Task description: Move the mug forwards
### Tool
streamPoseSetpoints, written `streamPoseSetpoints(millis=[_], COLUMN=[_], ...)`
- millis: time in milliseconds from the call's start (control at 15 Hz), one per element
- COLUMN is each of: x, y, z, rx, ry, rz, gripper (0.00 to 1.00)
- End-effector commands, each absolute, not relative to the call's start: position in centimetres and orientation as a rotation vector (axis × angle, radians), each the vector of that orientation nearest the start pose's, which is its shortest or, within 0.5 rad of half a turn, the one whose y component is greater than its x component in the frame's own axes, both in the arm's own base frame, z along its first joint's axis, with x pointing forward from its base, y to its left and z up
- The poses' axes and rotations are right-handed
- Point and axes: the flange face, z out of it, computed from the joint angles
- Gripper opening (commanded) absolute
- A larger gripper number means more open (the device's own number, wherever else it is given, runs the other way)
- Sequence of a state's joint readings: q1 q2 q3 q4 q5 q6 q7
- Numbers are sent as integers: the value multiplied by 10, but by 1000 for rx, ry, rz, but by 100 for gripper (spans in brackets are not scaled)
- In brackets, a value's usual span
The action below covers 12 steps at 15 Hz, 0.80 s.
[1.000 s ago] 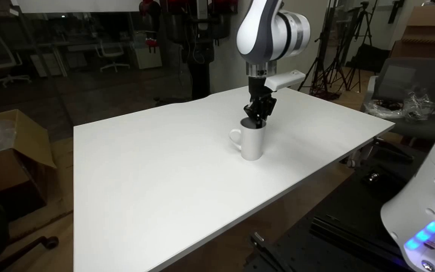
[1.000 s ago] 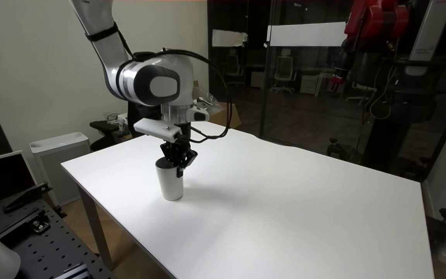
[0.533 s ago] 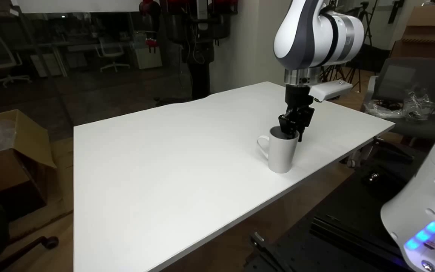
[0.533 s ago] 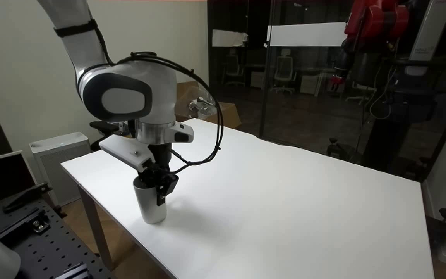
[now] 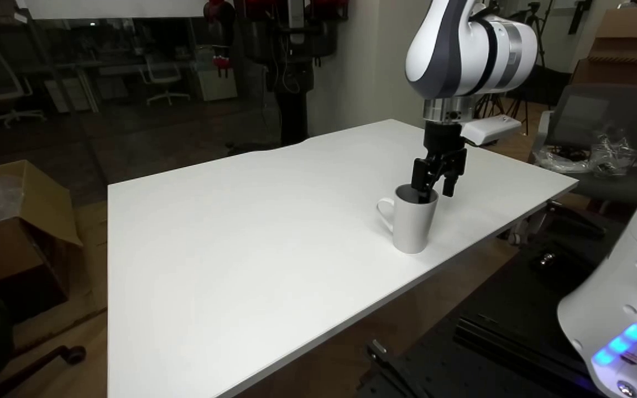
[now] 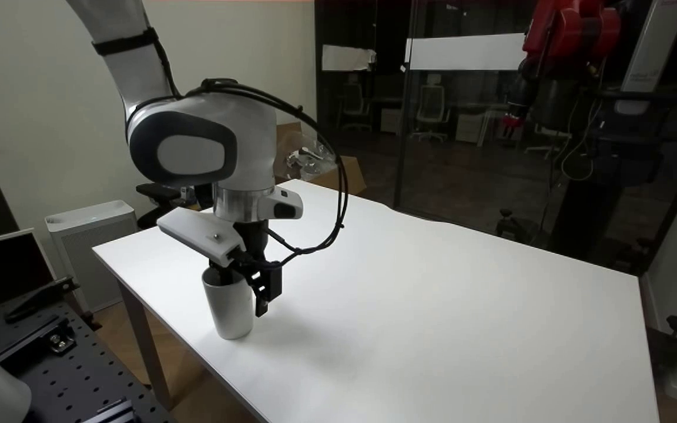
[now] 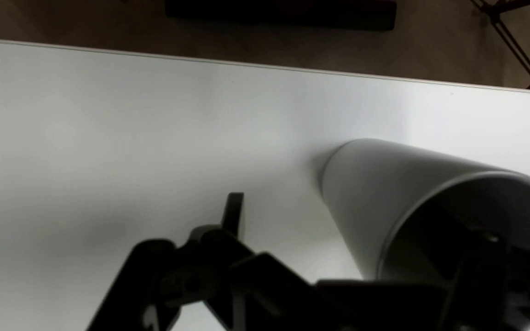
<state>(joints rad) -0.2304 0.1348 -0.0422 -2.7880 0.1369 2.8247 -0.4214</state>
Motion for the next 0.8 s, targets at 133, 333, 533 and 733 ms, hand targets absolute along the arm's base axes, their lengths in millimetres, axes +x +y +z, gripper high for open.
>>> streamPoseSetpoints(millis=[133,333,533,733], x=[369,369,382,388], y=[-102,-88,-75,-79], z=[203,246,289,284], rx=[-3150,-3193,-3184,-3188], ry=[-158,-236,-255,-292], rz=[17,-123,-223,-211], gripper=[100,100,100,100])
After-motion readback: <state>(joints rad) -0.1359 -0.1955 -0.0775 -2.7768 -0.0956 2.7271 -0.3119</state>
